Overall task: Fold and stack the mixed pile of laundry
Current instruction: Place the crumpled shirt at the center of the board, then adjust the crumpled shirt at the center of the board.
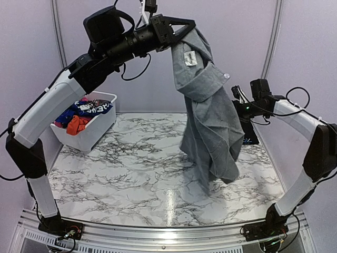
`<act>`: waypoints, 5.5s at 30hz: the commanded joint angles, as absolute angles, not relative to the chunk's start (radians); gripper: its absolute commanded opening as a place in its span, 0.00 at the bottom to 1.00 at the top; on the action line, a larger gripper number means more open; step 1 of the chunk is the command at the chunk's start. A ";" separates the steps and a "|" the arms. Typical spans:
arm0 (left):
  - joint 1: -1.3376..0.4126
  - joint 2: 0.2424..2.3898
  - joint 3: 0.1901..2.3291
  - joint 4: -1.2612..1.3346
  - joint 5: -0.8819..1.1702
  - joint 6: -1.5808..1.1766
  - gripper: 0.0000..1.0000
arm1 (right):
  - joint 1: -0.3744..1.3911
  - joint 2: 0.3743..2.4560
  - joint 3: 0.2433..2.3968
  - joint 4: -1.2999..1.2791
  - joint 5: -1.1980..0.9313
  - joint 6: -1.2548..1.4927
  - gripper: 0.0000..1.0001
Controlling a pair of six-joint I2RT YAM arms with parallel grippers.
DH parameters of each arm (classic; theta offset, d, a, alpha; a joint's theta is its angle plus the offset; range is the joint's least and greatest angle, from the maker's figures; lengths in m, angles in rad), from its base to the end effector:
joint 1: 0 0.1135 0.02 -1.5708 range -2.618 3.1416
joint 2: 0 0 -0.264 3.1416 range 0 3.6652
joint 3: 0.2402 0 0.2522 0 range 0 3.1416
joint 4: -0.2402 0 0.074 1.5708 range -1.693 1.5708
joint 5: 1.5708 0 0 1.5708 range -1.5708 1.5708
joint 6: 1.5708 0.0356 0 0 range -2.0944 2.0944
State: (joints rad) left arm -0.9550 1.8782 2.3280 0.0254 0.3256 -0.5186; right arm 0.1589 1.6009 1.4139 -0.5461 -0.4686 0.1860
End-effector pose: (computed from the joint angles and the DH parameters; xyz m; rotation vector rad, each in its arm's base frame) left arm 0.2161 -0.3251 0.5749 0.5789 1.1087 -1.4771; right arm 0.3513 0.0726 0.3200 -0.2130 2.3011 0.7159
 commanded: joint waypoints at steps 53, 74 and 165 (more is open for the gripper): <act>-0.989 1.753 2.153 -0.350 -0.222 -0.253 0.00 | 0.070 1.503 1.361 -0.577 -0.596 0.155 0.94; -0.820 1.451 1.440 -0.503 -0.205 -0.404 0.99 | 0.298 1.454 1.223 -0.664 -0.521 0.109 0.90; -0.652 1.950 2.218 -0.242 0.363 -0.181 0.00 | 0.665 1.547 1.502 -0.466 -0.108 0.032 0.98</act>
State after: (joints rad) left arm -0.6163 2.0434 2.2585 -0.3069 0.1707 -0.2012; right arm 0.6743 1.5524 1.3781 -0.5957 -0.1776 0.1246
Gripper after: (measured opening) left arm 0.022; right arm 0.968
